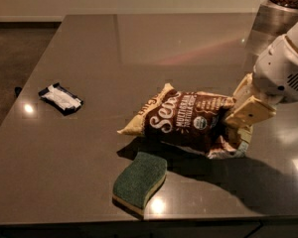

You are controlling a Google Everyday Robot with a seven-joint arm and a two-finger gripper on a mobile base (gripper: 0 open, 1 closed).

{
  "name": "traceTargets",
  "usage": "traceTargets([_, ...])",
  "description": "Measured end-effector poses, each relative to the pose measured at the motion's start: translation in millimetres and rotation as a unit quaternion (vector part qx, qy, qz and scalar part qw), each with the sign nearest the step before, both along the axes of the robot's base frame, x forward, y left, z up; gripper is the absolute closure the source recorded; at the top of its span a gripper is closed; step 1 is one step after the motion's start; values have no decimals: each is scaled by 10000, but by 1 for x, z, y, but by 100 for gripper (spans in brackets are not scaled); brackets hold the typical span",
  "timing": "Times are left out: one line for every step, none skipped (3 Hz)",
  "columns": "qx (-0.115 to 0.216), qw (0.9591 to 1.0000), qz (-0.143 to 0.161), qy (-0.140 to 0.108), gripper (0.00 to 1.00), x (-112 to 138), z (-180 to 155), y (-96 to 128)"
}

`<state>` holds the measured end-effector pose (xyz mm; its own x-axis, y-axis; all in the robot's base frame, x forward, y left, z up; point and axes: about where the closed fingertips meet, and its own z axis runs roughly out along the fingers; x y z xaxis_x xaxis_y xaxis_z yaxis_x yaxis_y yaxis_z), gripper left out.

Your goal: Move brown chip bag near sponge

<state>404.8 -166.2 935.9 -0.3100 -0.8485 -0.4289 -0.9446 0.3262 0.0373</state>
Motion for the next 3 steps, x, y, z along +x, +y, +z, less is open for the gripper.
traceTargets([-5,10000,-2,-28,28,0,1,1])
traceTargets([-4,10000,-6,-57,5,1,1,2])
traceTargets([-4,10000,-9,-77,0,1,2,3])
